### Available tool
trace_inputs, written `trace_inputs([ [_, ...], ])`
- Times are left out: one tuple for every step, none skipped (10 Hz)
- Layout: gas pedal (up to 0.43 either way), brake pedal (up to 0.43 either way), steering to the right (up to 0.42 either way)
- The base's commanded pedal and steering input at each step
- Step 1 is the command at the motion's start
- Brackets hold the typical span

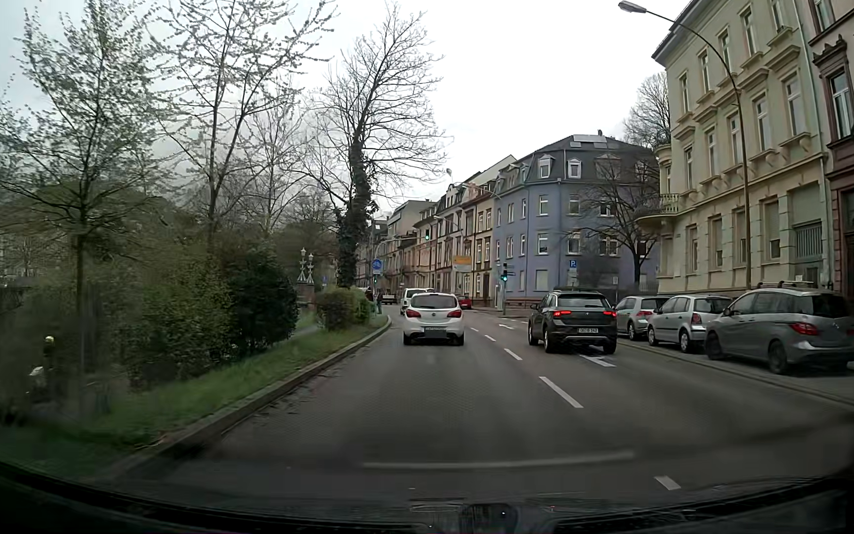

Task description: Follow the waypoints while adhering to traffic rules and regulations

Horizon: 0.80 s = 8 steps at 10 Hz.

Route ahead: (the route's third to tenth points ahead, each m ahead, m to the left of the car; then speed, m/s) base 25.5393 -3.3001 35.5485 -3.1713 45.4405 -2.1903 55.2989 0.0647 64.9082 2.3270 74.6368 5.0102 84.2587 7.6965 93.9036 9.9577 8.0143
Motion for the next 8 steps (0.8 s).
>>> trace_inputs([
  [0.047, 0.0, 0.0],
  [0.047, 0.0, -0.001],
  [0.047, 0.0, -0.001],
  [0.047, 0.0, -0.001],
  [0.047, 0.0, -0.001],
  [0.067, 0.0, -0.001],
  [0.067, 0.0, -0.001],
  [0.067, 0.0, -0.001],
])
